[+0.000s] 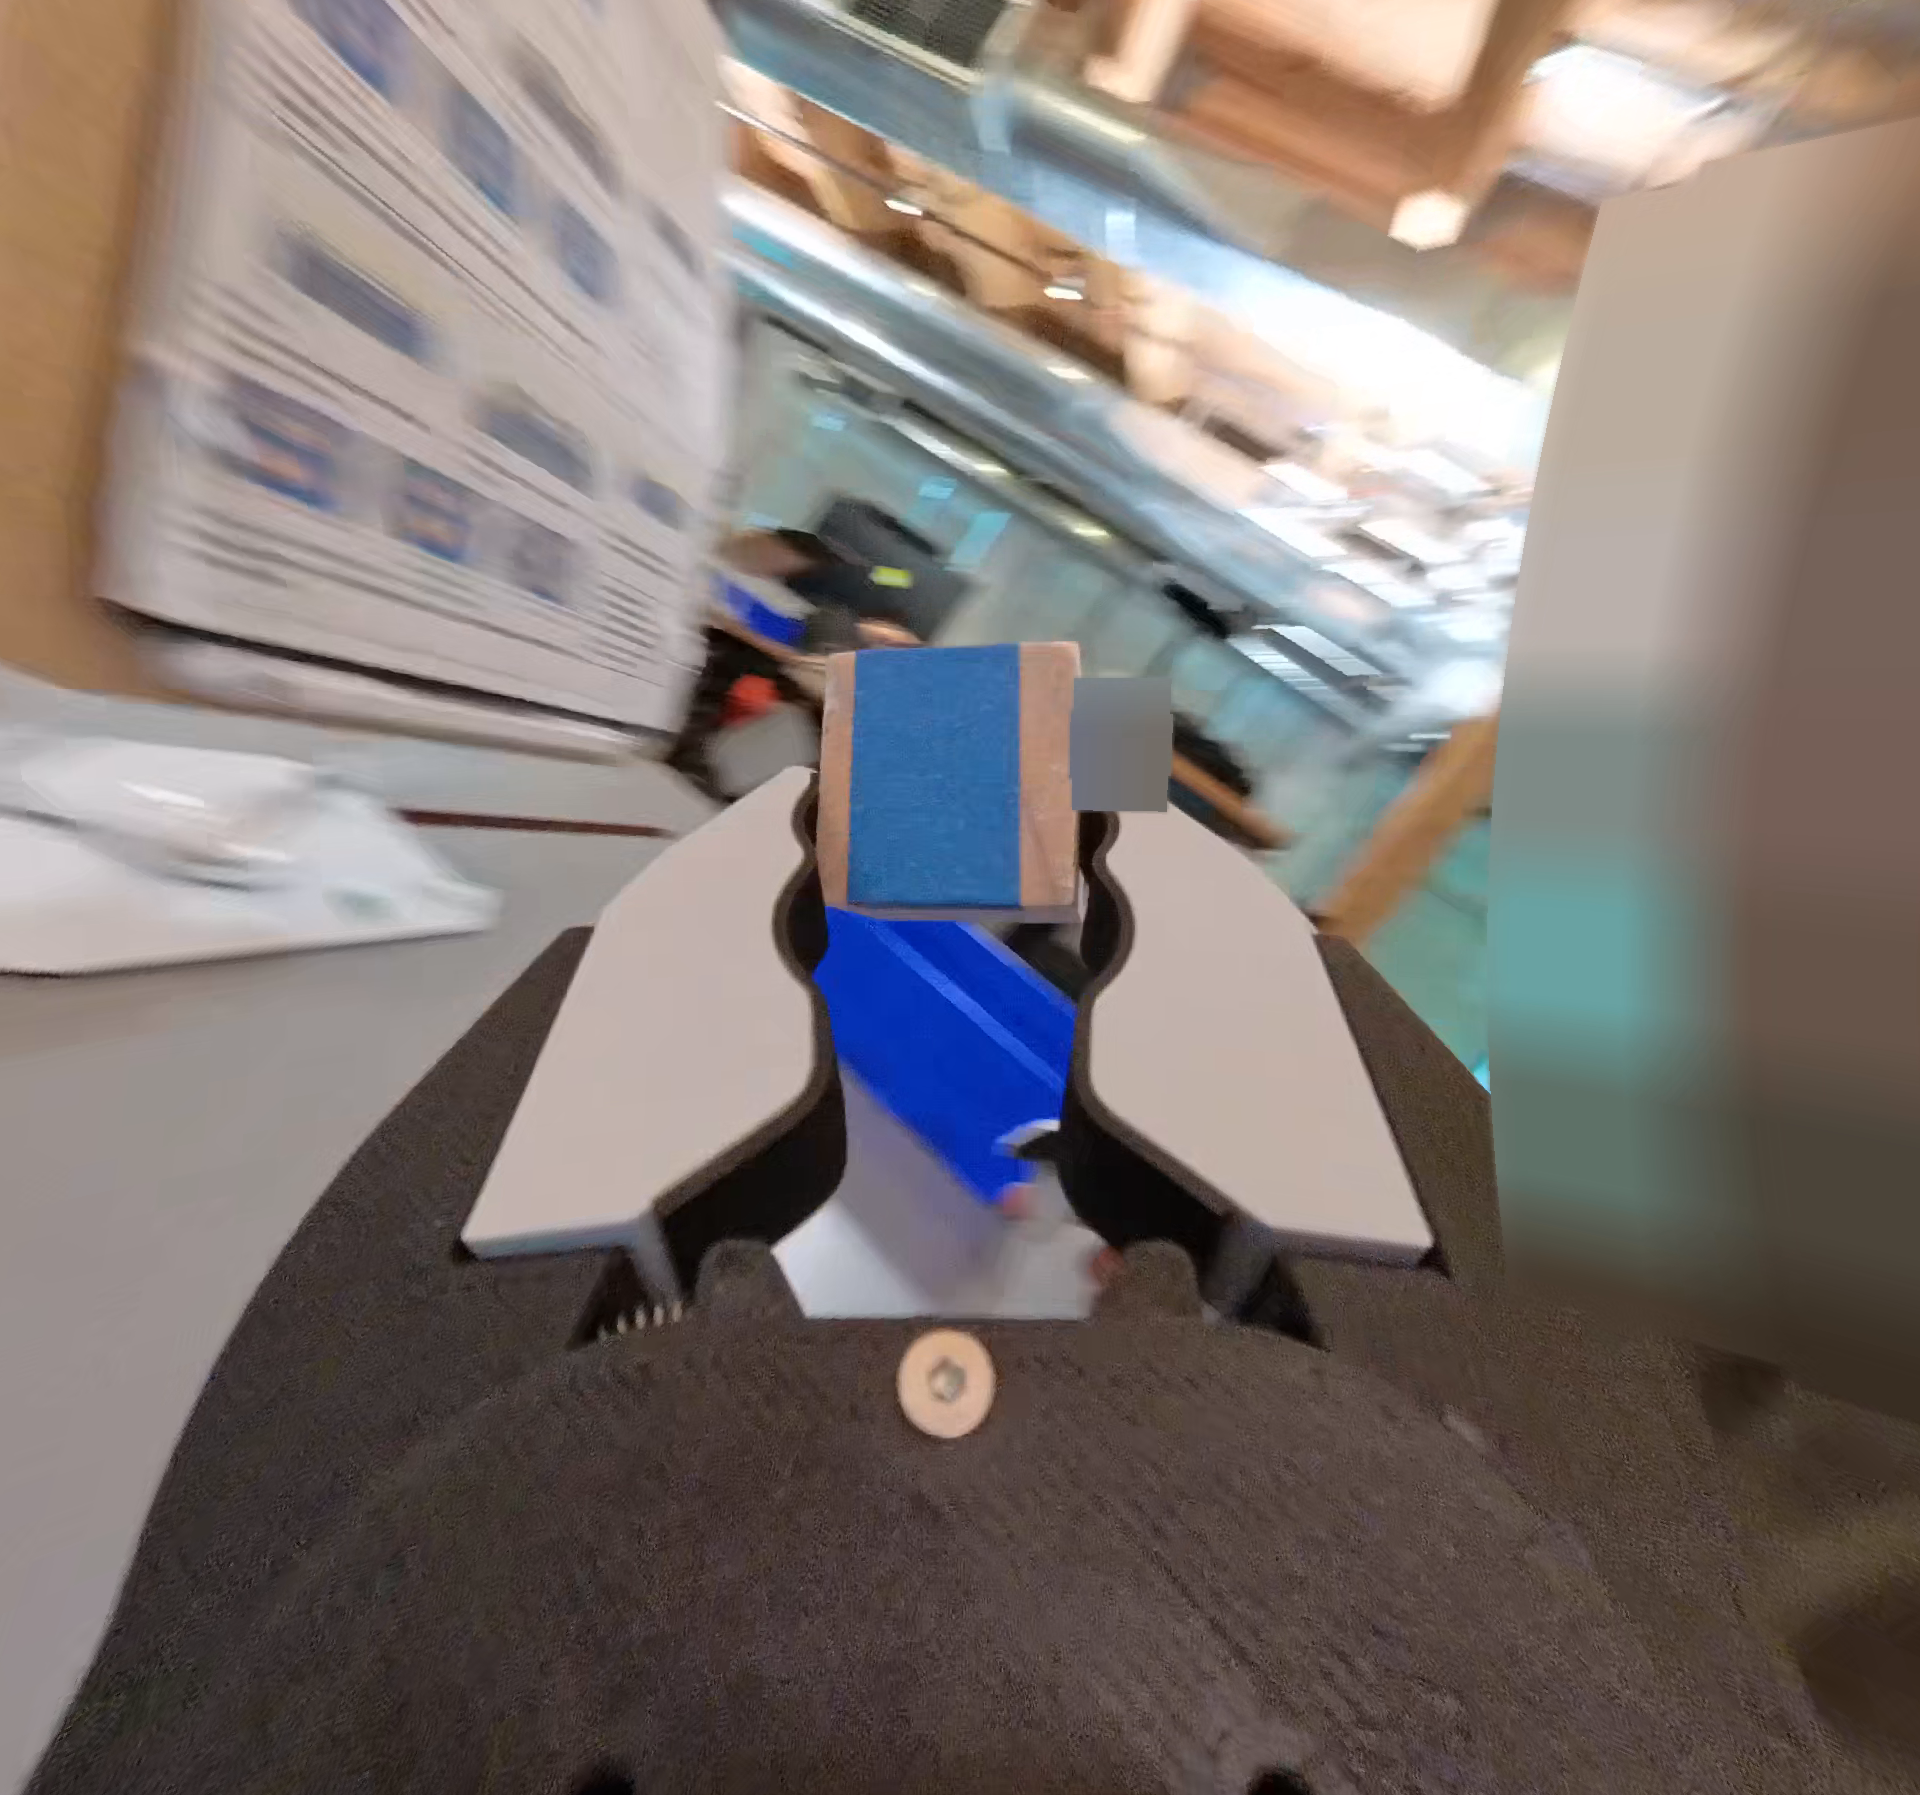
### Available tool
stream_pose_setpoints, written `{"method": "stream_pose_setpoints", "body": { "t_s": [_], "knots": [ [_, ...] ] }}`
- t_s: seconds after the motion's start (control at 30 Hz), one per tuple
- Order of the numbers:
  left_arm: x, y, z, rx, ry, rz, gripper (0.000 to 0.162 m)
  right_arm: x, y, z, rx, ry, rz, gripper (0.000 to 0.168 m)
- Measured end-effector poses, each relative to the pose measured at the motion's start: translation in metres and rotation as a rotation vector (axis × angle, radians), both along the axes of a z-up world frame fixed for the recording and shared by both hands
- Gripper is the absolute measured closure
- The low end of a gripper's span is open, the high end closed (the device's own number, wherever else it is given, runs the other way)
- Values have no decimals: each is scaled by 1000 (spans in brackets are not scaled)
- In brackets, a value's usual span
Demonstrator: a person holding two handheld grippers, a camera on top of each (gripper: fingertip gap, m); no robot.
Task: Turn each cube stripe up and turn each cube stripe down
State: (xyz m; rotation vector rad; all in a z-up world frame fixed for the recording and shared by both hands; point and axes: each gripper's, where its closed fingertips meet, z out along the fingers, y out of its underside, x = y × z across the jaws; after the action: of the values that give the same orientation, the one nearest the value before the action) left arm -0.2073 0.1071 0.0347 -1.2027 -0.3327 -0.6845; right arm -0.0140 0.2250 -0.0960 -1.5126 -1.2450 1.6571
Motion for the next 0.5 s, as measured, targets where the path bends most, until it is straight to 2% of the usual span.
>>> {"method": "stream_pose_setpoints", "body": {
  "t_s": [0.17,0.3,0.4,0.5],
  "knots": [
    [97,51,-50,92,-400,-402,116,5,-12,25,6,138,-7,104],
    [136,70,-86,94,-654,-502,116,4,-16,36,-36,189,-58,94],
    [161,80,-97,46,-608,-519,116,-1,-28,32,-201,166,-23,93],
    [177,85,-100,3,-488,-502,115,-4,-43,27,-360,130,39,98]
  ]
}}
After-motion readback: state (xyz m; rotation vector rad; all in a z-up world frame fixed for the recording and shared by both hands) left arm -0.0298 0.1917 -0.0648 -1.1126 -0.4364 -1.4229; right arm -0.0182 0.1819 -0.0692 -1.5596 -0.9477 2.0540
